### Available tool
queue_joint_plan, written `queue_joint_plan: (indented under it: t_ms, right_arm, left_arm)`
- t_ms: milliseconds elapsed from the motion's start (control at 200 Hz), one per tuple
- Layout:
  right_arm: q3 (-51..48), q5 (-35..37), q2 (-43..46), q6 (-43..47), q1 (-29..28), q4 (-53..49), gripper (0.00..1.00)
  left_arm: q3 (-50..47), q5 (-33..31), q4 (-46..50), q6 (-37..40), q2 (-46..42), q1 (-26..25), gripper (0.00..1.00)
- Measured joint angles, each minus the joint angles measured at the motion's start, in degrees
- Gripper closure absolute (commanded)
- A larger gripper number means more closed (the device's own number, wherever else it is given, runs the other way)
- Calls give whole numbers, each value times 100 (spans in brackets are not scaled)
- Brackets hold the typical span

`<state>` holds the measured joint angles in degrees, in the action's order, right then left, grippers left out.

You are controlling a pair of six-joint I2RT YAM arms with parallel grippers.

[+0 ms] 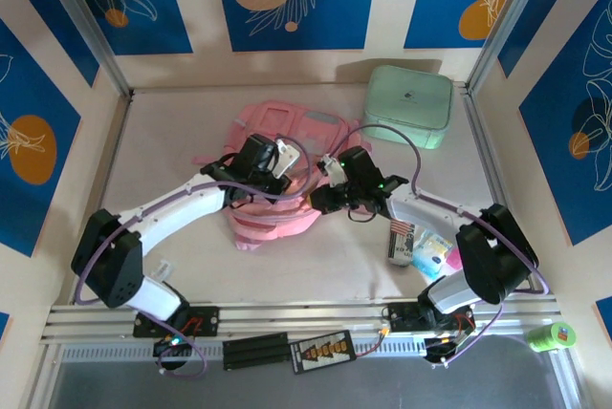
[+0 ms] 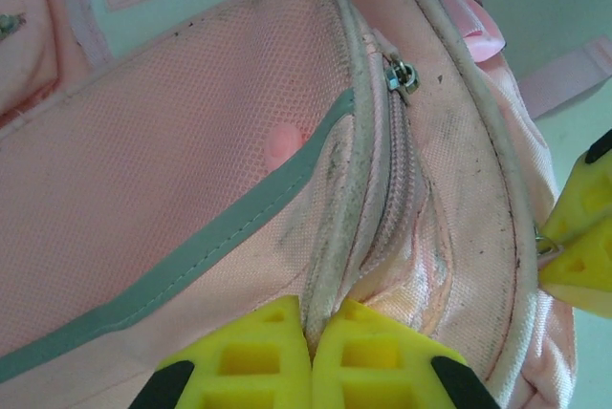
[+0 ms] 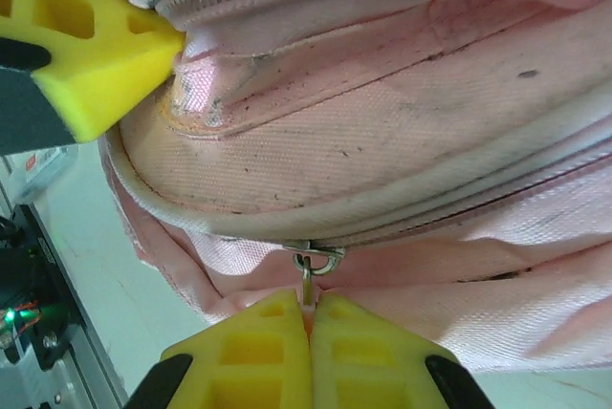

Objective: Pack books, pencil case, and school supplies into a backpack

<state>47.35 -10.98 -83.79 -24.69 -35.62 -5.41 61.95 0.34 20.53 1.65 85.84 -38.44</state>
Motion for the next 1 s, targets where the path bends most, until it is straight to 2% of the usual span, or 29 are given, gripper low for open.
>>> queue_joint_plan:
  t_ms: [130,390,460,535,600,670,710,835,1000]
  right_arm:
    - [-332,142,35,-468,-111,581,99]
    - [-393,186,-70,-1156,-435,1174,98]
    - [-522,319,-37,-1320,-433,1333,92]
    - [-844,503,149,-1469,-367,1587,79]
    - [-1235,605,494,-1626,-232,1781,67]
    - [-1569,702,911,-1784,-31,1814,62]
    - [-1665,748,1102,-1856,81,1803,55]
    - [-1628,813,1384,-2085,308,1768,48]
    - [-1307,577,1113,-2791,782,1624,41]
  left_arm:
    - [70,33,-42,-310,170,0,100]
    - [155,140,-195,-748,372,2,100]
    - [155,153,-234,-798,376,2,100]
    - [155,208,-297,-852,376,4,100]
    - [155,238,-363,-890,376,7,100]
    - [153,271,-407,-905,374,35,100]
    - [153,299,-424,-914,372,44,100]
    - [142,376,-479,-909,354,68,100]
    - [33,420,-570,-866,232,87,100]
